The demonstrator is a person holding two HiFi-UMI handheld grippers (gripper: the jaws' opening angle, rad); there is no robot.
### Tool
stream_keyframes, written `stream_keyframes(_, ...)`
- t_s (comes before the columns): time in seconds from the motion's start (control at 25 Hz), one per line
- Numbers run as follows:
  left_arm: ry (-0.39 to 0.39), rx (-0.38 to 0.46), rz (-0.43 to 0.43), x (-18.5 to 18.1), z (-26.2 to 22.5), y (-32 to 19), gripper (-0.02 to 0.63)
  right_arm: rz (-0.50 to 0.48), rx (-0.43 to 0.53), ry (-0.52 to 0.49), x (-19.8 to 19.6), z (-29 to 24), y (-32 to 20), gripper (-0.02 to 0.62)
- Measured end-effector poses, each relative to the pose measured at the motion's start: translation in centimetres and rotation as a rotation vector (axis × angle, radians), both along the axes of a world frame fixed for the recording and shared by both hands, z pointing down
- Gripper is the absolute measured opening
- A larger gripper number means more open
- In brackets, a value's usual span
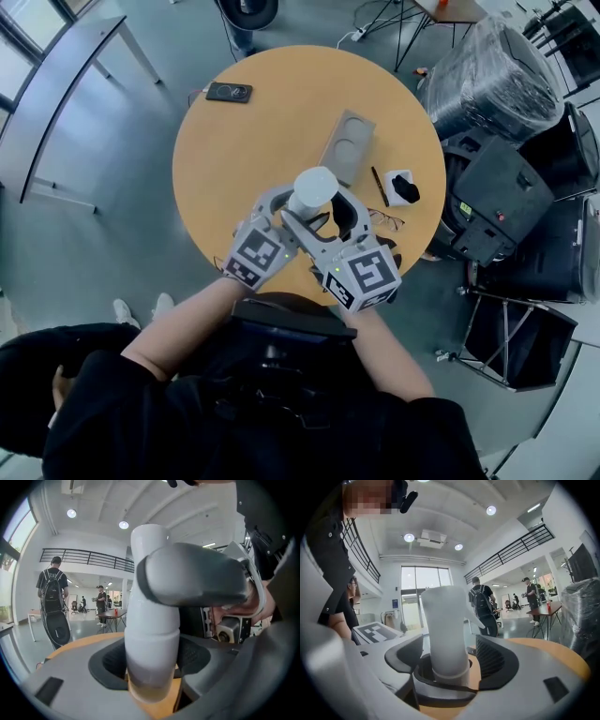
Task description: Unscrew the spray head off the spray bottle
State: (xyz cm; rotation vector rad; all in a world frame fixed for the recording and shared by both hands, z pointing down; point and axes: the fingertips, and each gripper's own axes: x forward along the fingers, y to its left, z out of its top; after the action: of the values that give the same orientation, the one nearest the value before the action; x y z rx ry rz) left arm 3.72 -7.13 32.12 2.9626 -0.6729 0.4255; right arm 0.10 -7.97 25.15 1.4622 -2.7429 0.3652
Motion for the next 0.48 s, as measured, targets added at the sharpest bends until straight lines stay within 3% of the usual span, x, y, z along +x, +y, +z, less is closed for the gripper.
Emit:
stream_keyframes(0.08,-0.006,0.017,0.006,0.3,-0.2,0.2,0.305,0.017,-0.003,0.011,0.0,0.0,-0.2,0.347)
stream_keyframes(0.12,-0.005,0.022,0.013,0.3,-0.3,0.4,0.305,0.015,0.004,0.019,0.0,0.0,-0.2,0.292)
stream_keyframes(0.2,0.006,0.023,0.039,0.3,-0.4,0.7,0.305,-0.029,0.026,0.034,-0.3,-0.2,0.0,0.267)
stream_keyframes(0.36,0.046,0.026,0.146,0.5,-0.7,1.9,0.304,-0.187,0.063,0.027,-0.9,-0.7,1.3,0.262)
stream_keyframes(0.48,0.102,-0.024,0.311,0.9,-0.9,3.5,0.304,-0.347,0.059,0.000,-1.2,-1.0,2.3,0.262)
